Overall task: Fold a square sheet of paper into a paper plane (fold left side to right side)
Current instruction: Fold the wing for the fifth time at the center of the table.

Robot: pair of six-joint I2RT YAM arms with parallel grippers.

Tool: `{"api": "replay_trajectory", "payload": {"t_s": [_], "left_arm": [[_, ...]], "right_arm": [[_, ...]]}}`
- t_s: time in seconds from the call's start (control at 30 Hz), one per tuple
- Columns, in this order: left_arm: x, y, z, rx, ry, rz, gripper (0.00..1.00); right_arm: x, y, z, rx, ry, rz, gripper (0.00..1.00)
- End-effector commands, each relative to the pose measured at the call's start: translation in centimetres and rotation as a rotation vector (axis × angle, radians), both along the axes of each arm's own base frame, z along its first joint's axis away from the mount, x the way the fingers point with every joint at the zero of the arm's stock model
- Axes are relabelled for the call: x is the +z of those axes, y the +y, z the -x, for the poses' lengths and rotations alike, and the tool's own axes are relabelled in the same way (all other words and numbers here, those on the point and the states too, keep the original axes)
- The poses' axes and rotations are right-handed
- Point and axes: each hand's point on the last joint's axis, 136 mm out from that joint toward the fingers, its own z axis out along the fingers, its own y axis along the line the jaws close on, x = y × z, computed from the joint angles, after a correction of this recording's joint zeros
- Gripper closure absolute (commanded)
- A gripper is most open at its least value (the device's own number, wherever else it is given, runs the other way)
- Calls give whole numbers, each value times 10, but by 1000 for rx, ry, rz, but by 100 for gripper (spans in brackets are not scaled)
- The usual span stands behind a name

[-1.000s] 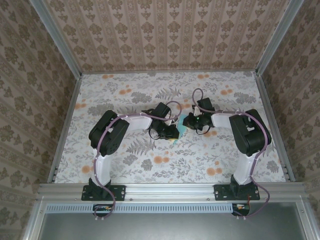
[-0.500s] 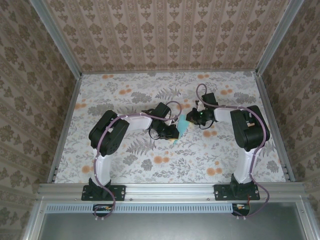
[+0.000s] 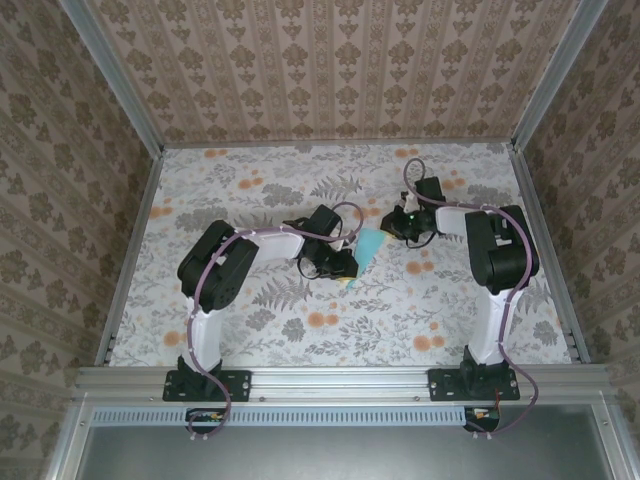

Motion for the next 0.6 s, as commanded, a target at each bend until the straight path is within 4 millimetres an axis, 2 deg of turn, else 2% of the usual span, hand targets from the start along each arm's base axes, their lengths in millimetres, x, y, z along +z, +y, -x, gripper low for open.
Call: {"api": "replay_trajectory", "payload": {"t_s": [0.0, 0.17, 0.33, 0.43, 0.57], "left_arm": [[-38, 35, 34, -17, 105, -184, 86], [-34, 32, 31, -15, 95, -171, 86], [-31, 27, 28, -6, 81, -156, 86], [-28, 25, 26, -4, 73, -149, 86], [-29, 25, 26, -3, 69, -156, 86]], "right_arm": [[-14, -22, -11, -35, 0, 62, 87], [-4, -29, -24, -52, -21, 54, 87], [31, -31, -28, -57, -87, 51, 87], [55, -28, -16, -57, -122, 34, 87], [71, -11, 17, -46, -129, -16, 87]]}}
